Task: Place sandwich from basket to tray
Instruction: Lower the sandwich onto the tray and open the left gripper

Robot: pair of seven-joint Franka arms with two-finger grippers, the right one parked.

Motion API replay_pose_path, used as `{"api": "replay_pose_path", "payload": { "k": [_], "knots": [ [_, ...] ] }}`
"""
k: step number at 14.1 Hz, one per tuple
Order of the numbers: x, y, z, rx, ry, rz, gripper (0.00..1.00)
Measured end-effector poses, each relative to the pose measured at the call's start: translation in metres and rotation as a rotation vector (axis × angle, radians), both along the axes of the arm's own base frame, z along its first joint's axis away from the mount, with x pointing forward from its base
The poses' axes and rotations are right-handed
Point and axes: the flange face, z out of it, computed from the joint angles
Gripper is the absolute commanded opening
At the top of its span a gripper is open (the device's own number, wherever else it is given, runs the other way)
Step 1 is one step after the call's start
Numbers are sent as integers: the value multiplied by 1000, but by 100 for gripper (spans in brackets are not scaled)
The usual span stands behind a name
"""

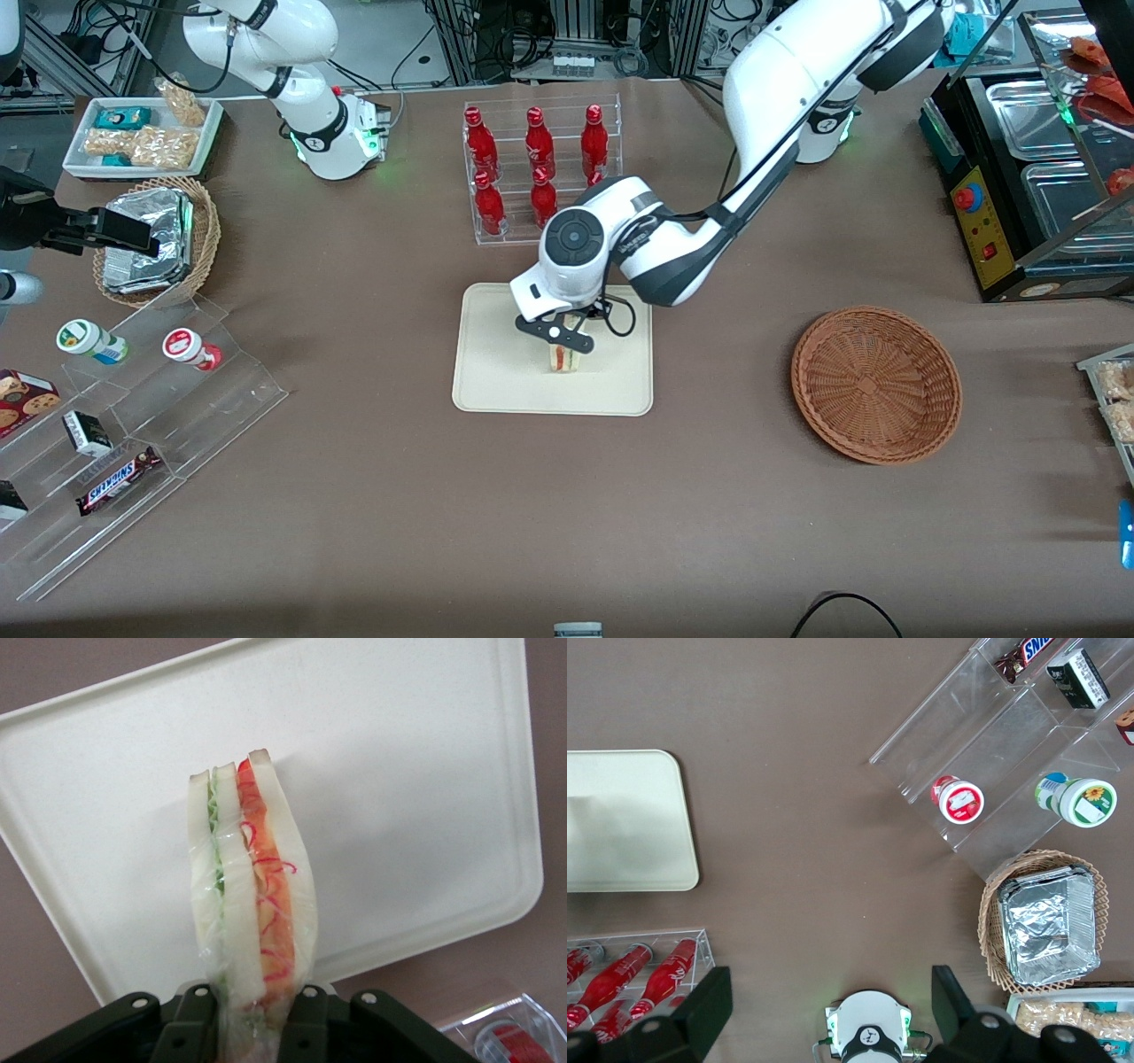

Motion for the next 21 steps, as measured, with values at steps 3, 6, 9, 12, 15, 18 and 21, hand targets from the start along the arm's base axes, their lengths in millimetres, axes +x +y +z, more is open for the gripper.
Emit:
{"api": "replay_pose_path", "payload": {
  "k": [3,6,9,12,15,18,21],
  "knots": [
    [-6,-10,-22,10,-15,36,22],
    [-2,-12,-28,12,-11,107,23],
    [-1,-17,-29,11,-11,146,52],
    [-1,-17,-33,16,-8,153,76],
    [0,-17,-33,16,-11,154,100],
    [2,-17,-31,14,-14,156,100],
    [4,-17,-28,11,-18,160,100]
  ]
}}
